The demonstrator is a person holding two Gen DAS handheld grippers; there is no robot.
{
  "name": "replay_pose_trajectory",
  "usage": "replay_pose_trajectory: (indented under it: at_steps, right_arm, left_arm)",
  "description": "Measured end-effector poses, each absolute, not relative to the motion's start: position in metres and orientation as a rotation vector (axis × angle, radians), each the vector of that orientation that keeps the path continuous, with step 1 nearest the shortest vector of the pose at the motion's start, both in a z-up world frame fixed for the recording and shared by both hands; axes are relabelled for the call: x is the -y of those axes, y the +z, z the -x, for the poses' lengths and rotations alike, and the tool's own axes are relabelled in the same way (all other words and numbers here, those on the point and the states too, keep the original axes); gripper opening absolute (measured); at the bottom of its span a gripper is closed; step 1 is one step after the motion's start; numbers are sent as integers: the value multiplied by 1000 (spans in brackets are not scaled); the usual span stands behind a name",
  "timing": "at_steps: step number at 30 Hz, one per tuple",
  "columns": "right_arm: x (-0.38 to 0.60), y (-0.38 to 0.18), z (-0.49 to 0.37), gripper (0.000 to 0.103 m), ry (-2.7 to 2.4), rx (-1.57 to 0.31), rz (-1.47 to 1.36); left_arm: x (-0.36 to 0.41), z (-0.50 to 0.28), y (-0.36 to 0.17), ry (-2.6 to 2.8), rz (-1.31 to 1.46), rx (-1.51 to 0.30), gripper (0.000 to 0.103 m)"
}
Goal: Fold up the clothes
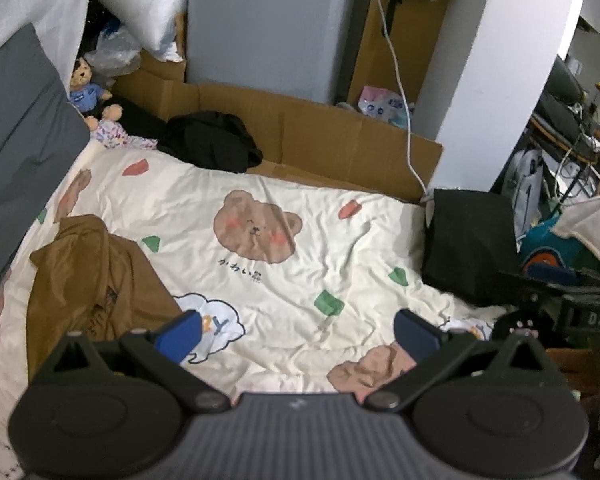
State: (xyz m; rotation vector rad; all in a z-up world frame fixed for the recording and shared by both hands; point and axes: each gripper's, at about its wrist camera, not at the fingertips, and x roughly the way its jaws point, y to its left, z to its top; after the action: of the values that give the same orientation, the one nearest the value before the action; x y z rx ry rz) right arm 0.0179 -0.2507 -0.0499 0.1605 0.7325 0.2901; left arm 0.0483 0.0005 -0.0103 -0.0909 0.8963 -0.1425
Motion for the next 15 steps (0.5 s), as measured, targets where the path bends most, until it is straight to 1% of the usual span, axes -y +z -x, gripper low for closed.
replay_pose_trajectory:
  at_steps: [5, 9, 15]
  right_arm:
    - [244, -45, -29, 103, 292, -681, -139]
    - [238, -45, -37, 103, 290, -676, -130]
    - [231, -47, -50, 103, 299, -681, -122]
  left_arm:
    - [-5, -49, -1, -185, 72, -852, 103]
    - [-8, -56, 4, -203, 67, -820, 103]
    - [-16, -67, -7, -208, 86, -841, 103]
